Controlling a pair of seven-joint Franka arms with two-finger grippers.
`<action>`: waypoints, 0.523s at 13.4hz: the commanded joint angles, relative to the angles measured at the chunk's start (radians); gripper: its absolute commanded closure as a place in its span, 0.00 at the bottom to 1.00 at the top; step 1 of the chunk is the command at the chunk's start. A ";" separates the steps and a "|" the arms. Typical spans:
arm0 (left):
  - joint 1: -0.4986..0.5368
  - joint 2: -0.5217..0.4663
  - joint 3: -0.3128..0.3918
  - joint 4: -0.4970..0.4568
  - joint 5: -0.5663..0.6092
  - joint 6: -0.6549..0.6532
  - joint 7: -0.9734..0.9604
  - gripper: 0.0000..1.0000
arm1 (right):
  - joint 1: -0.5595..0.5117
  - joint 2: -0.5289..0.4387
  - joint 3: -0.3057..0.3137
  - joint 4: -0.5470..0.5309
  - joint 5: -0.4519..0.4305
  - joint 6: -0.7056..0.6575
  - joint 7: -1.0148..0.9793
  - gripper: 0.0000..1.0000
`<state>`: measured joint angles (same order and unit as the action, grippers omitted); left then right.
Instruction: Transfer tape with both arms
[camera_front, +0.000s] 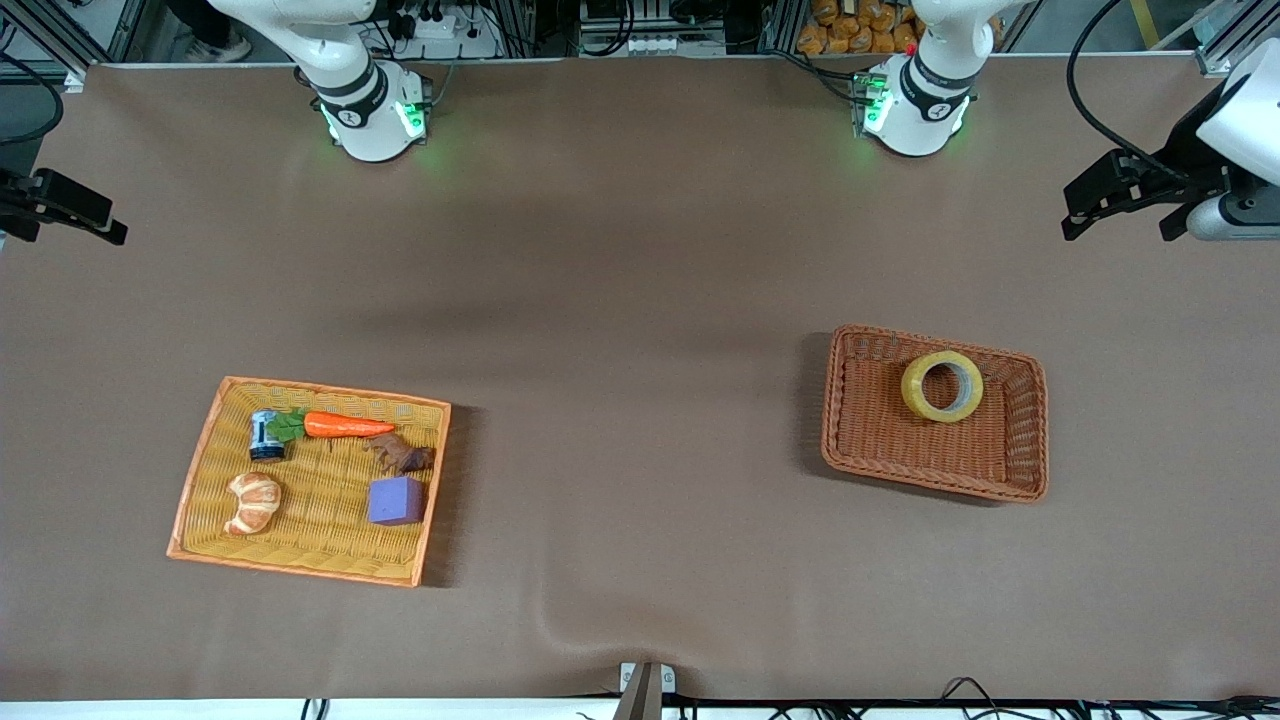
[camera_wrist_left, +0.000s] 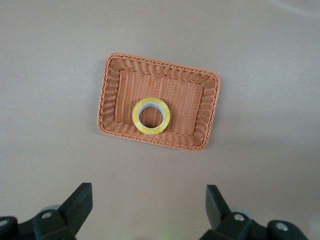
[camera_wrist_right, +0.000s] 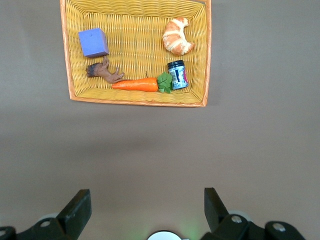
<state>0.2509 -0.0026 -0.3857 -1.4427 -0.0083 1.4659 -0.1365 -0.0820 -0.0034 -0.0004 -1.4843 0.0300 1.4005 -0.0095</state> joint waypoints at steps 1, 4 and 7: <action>-0.207 -0.019 0.229 -0.019 -0.025 0.011 0.025 0.00 | -0.001 0.011 0.005 0.021 -0.001 -0.005 -0.001 0.00; -0.286 -0.017 0.303 -0.021 -0.019 0.007 0.025 0.00 | -0.001 0.011 0.005 0.021 -0.001 -0.005 -0.001 0.00; -0.314 -0.017 0.318 -0.028 -0.004 0.004 0.021 0.00 | -0.001 0.011 0.005 0.021 -0.001 -0.005 -0.001 0.00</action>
<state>-0.0401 -0.0024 -0.0881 -1.4492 -0.0094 1.4659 -0.1351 -0.0820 -0.0027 0.0008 -1.4843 0.0300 1.4006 -0.0095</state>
